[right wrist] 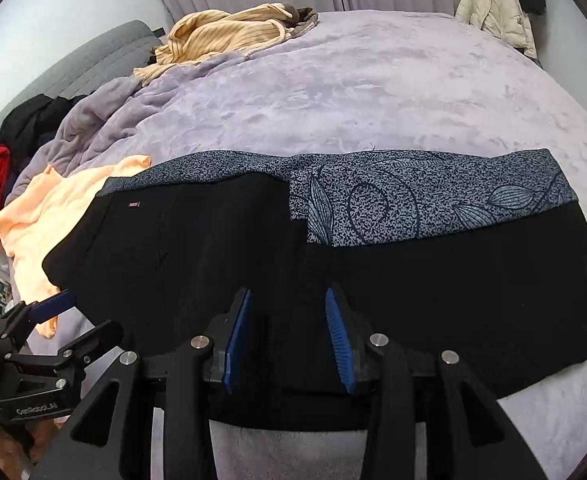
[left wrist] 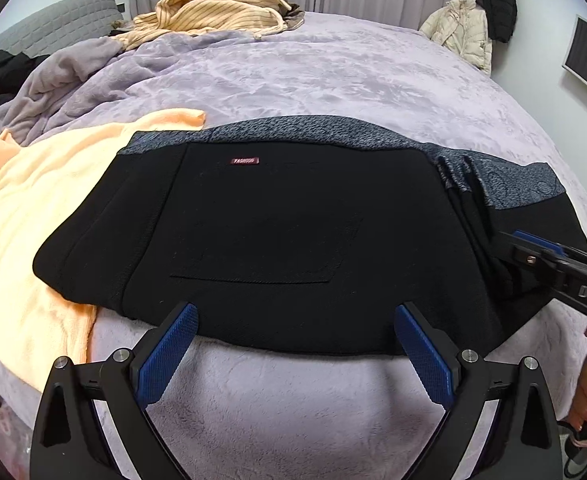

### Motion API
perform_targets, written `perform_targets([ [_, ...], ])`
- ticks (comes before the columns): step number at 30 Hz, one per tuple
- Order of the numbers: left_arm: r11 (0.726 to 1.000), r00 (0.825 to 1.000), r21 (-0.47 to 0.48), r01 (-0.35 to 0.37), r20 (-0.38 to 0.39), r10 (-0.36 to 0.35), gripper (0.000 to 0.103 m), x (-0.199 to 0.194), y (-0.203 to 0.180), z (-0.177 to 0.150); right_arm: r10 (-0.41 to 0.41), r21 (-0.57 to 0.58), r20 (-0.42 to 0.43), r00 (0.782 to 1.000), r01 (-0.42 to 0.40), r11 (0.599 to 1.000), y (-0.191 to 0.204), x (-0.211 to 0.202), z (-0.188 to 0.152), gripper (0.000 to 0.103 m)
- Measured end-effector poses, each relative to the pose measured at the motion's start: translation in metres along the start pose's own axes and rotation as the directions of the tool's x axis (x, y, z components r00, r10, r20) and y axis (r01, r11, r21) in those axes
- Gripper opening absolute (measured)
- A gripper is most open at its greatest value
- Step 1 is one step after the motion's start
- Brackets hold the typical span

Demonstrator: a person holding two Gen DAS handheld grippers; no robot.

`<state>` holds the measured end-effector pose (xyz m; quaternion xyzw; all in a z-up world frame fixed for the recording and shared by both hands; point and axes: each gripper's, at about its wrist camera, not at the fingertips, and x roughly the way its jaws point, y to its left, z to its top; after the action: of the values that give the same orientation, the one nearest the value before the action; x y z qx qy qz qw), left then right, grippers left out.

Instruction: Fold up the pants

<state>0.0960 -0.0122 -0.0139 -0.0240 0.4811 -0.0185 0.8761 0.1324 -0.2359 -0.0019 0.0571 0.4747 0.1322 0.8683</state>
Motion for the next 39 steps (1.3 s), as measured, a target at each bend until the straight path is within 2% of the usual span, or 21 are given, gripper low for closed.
perform_targets([
  [5, 1.000, 1.000, 0.008, 0.003, -0.004, -0.003, 0.099, -0.002, 0.003, -0.004, 0.026, 0.056, 0.002, 1.000, -0.026, 0.998, -0.002, -0.007, -0.009, 0.053],
  [11, 1.000, 0.999, -0.008, 0.009, -0.034, -0.009, 0.099, 0.002, 0.011, -0.010, -0.017, 0.051, 0.015, 1.000, 0.016, 0.999, 0.010, -0.015, -0.024, 0.060],
  [20, 0.999, 0.998, -0.028, 0.021, -0.066, -0.023, 0.099, 0.013, 0.023, -0.026, -0.068, 0.078, 0.008, 0.998, 0.067, 0.995, 0.018, -0.024, -0.035, 0.061],
  [26, 1.000, 0.999, 0.018, 0.009, -0.052, -0.008, 0.102, 0.018, 0.019, -0.034, -0.003, 0.063, 0.040, 0.999, 0.000, 0.998, 0.039, -0.026, -0.041, 0.061],
  [28, 1.000, 0.999, 0.022, 0.006, -0.043, -0.005, 0.102, 0.019, 0.017, -0.035, 0.007, 0.046, 0.025, 1.000, -0.008, 0.999, 0.044, -0.018, -0.041, 0.061],
  [30, 1.000, 0.999, 0.023, 0.007, -0.041, -0.007, 0.102, 0.020, 0.017, -0.036, 0.029, 0.084, -0.005, 1.000, -0.028, 0.996, 0.041, -0.004, -0.045, 0.061],
  [35, 0.998, 1.000, 0.062, 0.006, -0.031, -0.004, 0.102, 0.022, 0.015, -0.039, 0.056, 0.134, 0.035, 0.998, -0.060, 0.989, 0.035, 0.000, -0.053, 0.061],
  [37, 0.998, 0.999, 0.049, 0.035, -0.030, -0.033, 0.102, 0.018, 0.018, -0.037, 0.060, 0.129, 0.035, 0.998, -0.064, 0.990, 0.033, 0.001, -0.053, 0.061],
  [39, 0.995, 0.995, 0.003, 0.099, -0.023, -0.099, 0.102, 0.011, 0.028, -0.033, 0.056, 0.113, 0.033, 0.998, -0.060, 0.992, 0.034, 0.002, -0.052, 0.061],
])
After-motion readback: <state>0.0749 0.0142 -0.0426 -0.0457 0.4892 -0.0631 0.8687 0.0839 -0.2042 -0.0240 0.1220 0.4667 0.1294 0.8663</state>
